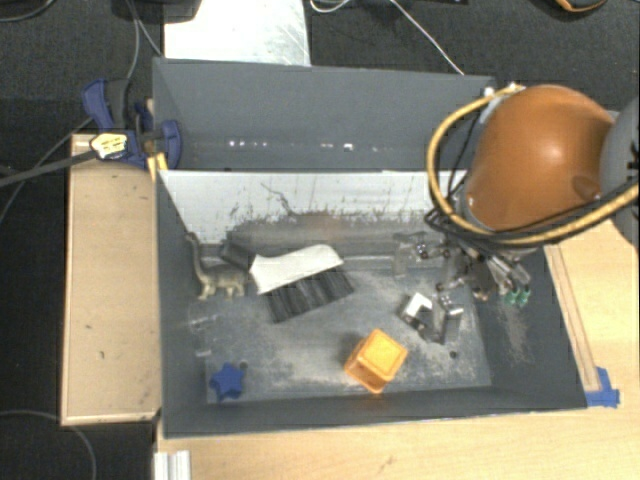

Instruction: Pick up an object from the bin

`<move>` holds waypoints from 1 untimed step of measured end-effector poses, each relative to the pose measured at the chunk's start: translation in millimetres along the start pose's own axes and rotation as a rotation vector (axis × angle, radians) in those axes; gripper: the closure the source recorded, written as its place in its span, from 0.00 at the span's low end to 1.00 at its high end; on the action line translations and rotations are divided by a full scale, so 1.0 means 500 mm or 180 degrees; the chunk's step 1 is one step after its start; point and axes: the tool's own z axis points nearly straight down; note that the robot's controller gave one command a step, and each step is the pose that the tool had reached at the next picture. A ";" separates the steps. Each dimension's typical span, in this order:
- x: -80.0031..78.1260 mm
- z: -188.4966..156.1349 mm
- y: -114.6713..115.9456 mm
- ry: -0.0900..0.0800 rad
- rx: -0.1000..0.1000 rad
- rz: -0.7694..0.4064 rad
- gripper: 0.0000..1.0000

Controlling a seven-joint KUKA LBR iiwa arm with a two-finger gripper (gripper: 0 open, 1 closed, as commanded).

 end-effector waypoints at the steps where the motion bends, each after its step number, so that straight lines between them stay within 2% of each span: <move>1: -0.025 0.171 0.040 -0.0037 0.0005 0.0124 0.00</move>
Offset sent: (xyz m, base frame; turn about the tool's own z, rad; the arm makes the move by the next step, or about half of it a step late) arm -0.0227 0.0208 -0.0596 -0.3028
